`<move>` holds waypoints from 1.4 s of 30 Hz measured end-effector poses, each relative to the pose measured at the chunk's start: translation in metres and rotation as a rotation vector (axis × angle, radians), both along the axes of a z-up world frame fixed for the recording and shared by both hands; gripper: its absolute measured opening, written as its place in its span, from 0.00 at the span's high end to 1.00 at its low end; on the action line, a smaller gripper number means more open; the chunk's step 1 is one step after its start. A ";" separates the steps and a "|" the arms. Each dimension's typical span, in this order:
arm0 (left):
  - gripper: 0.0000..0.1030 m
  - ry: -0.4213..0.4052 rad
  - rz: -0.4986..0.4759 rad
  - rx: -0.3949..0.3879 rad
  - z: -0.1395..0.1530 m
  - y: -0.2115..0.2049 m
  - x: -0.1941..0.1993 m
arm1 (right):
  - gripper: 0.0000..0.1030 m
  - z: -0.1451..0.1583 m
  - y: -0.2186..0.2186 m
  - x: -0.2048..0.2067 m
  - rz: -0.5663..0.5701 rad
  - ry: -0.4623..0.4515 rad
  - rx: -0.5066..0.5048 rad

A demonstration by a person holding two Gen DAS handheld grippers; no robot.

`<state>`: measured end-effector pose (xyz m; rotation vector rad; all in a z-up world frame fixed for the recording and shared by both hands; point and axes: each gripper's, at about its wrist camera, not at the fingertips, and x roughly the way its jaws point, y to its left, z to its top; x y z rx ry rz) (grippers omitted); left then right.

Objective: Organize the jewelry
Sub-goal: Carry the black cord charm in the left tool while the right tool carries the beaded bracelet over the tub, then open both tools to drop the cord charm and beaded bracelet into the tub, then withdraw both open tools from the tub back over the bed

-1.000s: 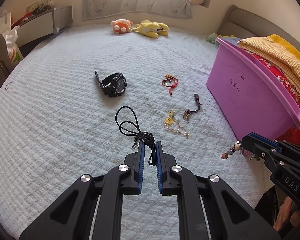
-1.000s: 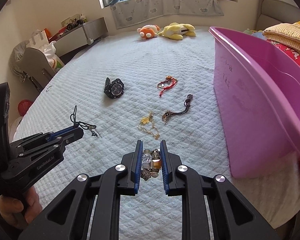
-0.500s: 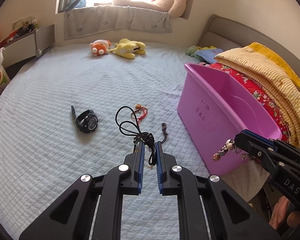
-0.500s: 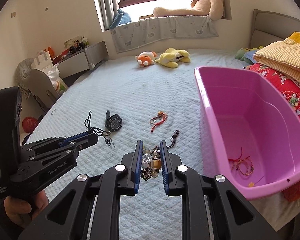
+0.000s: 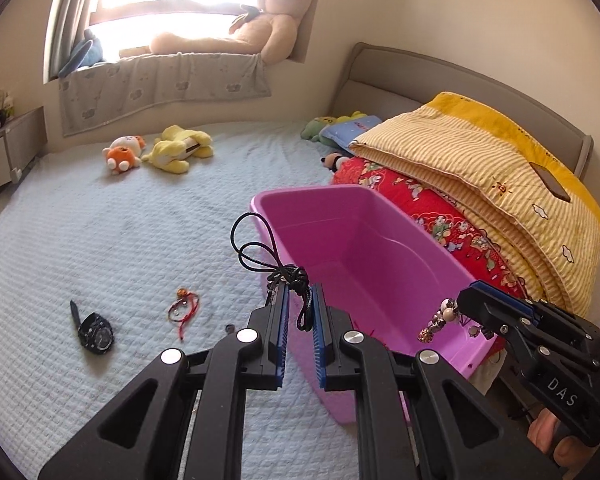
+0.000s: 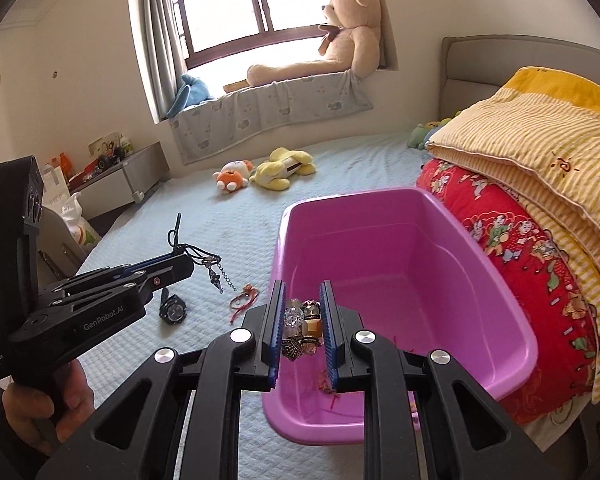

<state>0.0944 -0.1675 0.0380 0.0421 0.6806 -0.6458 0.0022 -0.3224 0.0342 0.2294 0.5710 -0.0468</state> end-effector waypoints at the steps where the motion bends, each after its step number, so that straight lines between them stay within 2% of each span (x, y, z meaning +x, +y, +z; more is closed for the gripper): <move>1: 0.89 0.005 -0.012 0.002 0.001 -0.009 0.002 | 0.83 0.001 -0.008 -0.001 -0.013 -0.002 0.004; 6: 0.89 0.026 -0.052 0.029 -0.002 -0.053 0.007 | 0.83 -0.002 -0.047 -0.002 -0.075 0.003 0.023; 13: 0.89 0.105 -0.089 0.093 -0.028 -0.096 0.016 | 0.83 -0.027 -0.081 0.012 -0.105 0.084 0.075; 21: 0.89 0.187 -0.068 0.189 -0.059 -0.117 0.030 | 0.83 -0.058 -0.093 0.029 -0.104 0.187 0.118; 29: 0.86 0.238 -0.080 0.228 -0.076 -0.128 0.036 | 0.83 -0.069 -0.101 0.038 -0.113 0.237 0.148; 30: 0.84 0.239 -0.078 0.235 -0.077 -0.128 0.036 | 0.80 -0.068 -0.100 0.038 -0.115 0.239 0.145; 31: 0.76 0.238 -0.076 0.241 -0.078 -0.128 0.035 | 0.75 -0.067 -0.100 0.038 -0.118 0.242 0.139; 32: 0.59 0.235 -0.074 0.245 -0.078 -0.128 0.035 | 0.62 -0.066 -0.100 0.038 -0.120 0.238 0.134; 33: 0.48 0.229 -0.066 0.248 -0.077 -0.127 0.034 | 0.47 -0.065 -0.101 0.038 -0.122 0.233 0.131; 34: 0.24 0.216 -0.054 0.245 -0.074 -0.126 0.032 | 0.44 -0.063 -0.101 0.037 -0.119 0.228 0.130; 35: 0.18 0.196 -0.039 0.234 -0.071 -0.124 0.031 | 0.44 -0.061 -0.101 0.035 -0.120 0.219 0.128; 38: 0.11 0.179 -0.022 0.221 -0.064 -0.119 0.030 | 0.44 -0.058 -0.101 0.029 -0.127 0.218 0.107; 42: 0.11 0.165 0.003 0.227 -0.061 -0.117 0.027 | 0.44 -0.057 -0.101 0.025 -0.126 0.216 0.117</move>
